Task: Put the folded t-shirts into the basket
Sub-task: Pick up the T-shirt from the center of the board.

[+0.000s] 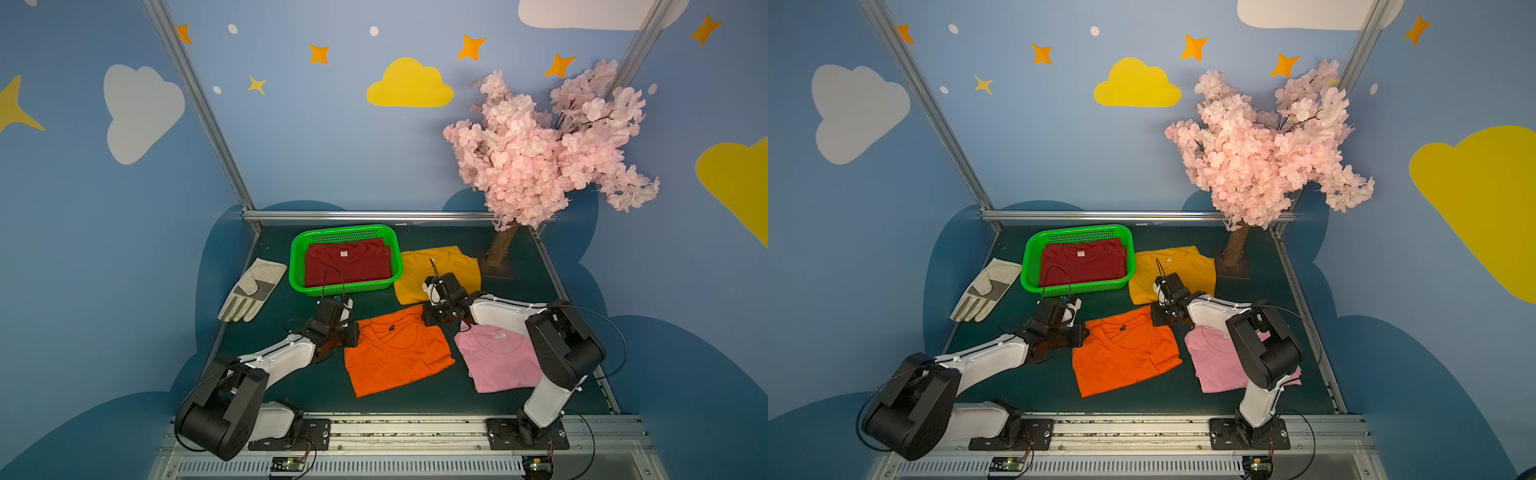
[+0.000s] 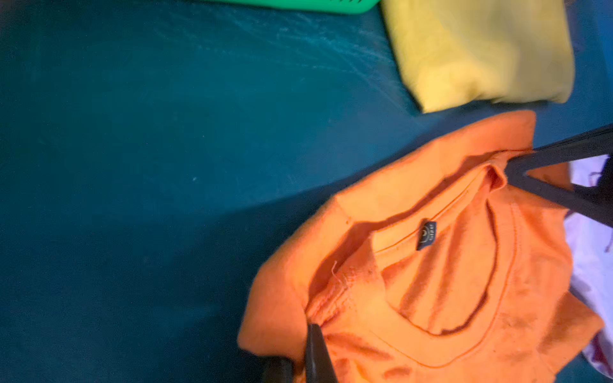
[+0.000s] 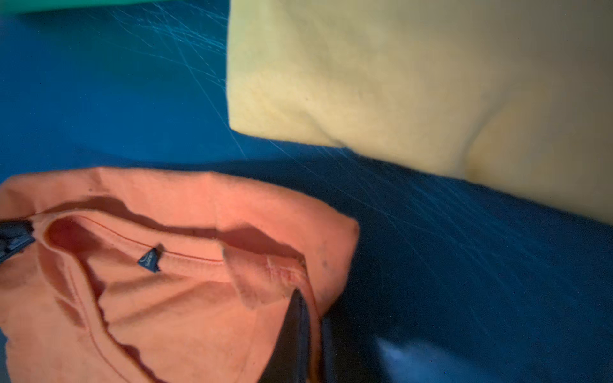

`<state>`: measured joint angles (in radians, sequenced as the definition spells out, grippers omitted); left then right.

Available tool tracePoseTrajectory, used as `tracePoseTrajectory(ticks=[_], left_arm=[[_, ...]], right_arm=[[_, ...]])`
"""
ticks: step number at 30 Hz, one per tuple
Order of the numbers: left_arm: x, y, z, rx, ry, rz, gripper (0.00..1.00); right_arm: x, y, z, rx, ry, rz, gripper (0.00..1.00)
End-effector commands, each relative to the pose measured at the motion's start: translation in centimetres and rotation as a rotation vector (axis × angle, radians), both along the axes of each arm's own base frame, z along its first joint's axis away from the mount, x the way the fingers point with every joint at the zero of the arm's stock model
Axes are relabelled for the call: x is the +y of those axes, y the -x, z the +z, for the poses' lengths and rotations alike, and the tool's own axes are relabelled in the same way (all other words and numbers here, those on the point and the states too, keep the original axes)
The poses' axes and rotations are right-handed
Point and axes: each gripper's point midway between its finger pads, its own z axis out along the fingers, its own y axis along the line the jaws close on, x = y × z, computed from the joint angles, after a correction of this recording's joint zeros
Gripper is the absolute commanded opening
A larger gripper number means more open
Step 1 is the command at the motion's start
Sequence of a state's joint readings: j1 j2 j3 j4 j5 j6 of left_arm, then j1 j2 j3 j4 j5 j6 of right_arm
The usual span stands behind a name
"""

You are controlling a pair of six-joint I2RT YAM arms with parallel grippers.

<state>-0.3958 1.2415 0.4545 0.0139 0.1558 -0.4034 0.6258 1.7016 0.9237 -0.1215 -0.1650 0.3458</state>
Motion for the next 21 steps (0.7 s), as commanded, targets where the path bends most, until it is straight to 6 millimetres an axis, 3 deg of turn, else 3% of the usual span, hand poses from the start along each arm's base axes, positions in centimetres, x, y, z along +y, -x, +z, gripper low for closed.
tracePoseTrajectory(ticks=[1,7,14,21], left_arm=[[-0.1,0.2,2.3,-0.060,0.045,0.007,0.02],[0.5,0.2,8.2,-0.211,0.092,0.042,0.02],[1.9,-0.1,15.3,-0.365,0.090,0.091,0.02],[1.9,-2.9,20.2,-0.408,0.056,0.106,0.02]], right_arm=[[1.0,-1.2,4.0,-0.152,-0.094,0.011,0.00],[1.4,-0.8,8.8,-0.267,-0.193,0.031,0.00],[2.3,0.0,15.8,-0.404,-0.252,0.059,0.00],[3.6,0.1,21.8,-0.480,-0.284,0.070,0.00]])
